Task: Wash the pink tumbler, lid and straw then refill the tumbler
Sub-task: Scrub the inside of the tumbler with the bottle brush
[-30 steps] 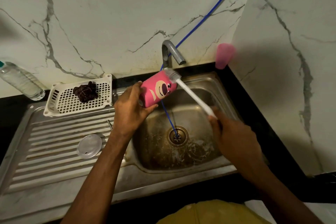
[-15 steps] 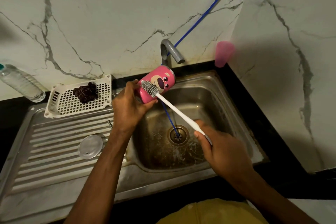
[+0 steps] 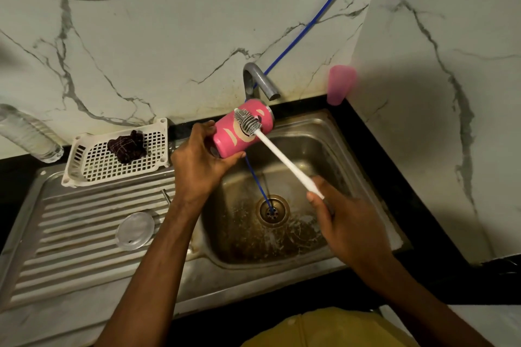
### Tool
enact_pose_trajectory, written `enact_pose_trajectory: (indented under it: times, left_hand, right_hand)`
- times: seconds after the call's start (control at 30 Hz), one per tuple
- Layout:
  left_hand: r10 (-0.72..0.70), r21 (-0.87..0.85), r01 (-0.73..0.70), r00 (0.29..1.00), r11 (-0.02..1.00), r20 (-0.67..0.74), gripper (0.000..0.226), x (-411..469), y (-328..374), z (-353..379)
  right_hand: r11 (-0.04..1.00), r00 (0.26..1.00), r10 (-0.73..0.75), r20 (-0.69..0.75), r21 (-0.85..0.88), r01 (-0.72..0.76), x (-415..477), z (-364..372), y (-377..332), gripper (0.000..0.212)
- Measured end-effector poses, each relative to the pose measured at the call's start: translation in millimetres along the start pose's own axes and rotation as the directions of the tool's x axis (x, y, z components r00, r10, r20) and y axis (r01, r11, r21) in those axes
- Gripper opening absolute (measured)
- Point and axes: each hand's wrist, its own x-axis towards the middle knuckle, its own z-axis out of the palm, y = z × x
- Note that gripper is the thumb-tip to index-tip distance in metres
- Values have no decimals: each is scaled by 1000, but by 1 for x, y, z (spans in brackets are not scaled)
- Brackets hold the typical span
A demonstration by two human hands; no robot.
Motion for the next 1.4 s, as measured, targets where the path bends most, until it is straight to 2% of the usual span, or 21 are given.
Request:
enact_pose_trajectory:
  times: [0.17, 0.23, 0.33, 0.43, 0.53, 0.63, 0.7, 0.83, 0.9, 1.0, 1.17, 1.27, 1.4]
  left_hand:
    - [24, 16, -25, 1000, 1000, 15, 77, 5, -4, -5]
    - [59, 31, -60, 998, 998, 37, 76, 4, -7, -5]
    - [118, 39, -121, 990, 992, 71, 78, 0, -7, -4]
    - [230, 87, -235, 971, 968, 65, 76, 1, -8, -7]
    - [421, 137, -421, 906, 896, 33, 60, 6, -18, -12]
    - [536, 158, -538, 842, 828, 54, 46, 8, -28, -16]
    - [577, 175, -584, 811, 793, 95, 39, 8, -32, -19]
    - [680, 181, -700, 714, 691, 167, 28, 8, -37, -25]
    - [728, 185, -750, 661, 635, 184, 23, 9, -37, -30]
    - [761, 185, -776, 629, 603, 159, 20, 17, -30, -39]
    - [777, 176, -783, 619, 597, 119, 28, 21, -23, -42]
    - [773, 151, -784, 619, 602, 136, 31, 19, -21, -37]
    - [775, 141, -790, 613, 597, 152, 30, 15, -16, -28]
  right_hand:
    - [998, 999, -46, 23, -46, 47, -3, 0, 1, 44]
    - [996, 1000, 20, -3, -90, -20, 6, -1, 11, 46]
    - [986, 988, 155, 0, -57, -154, 15, -4, 31, 47]
    - [997, 998, 56, -3, 47, -56, 6, 2, 20, 45]
    - [998, 999, -37, 5, 51, 36, -14, 5, 5, 38]
    - [997, 997, -58, 51, 48, 55, -17, 2, 7, 45]
    - [998, 998, -50, 34, 43, 48, -18, 2, 10, 45]
    - [995, 997, 79, -21, 58, -78, -11, -4, 20, 40]
    - [995, 998, 56, -8, 89, -55, -12, -6, 16, 39]
    - [984, 1000, -3, 8, 179, 2, -21, -4, 0, 36]
    - [982, 1000, -17, 12, 189, 15, -21, -8, -5, 38]
    - [992, 998, 45, -33, 119, -41, -14, -13, 1, 41]
    - [981, 990, 142, 3, 132, -141, -3, -15, 7, 44]
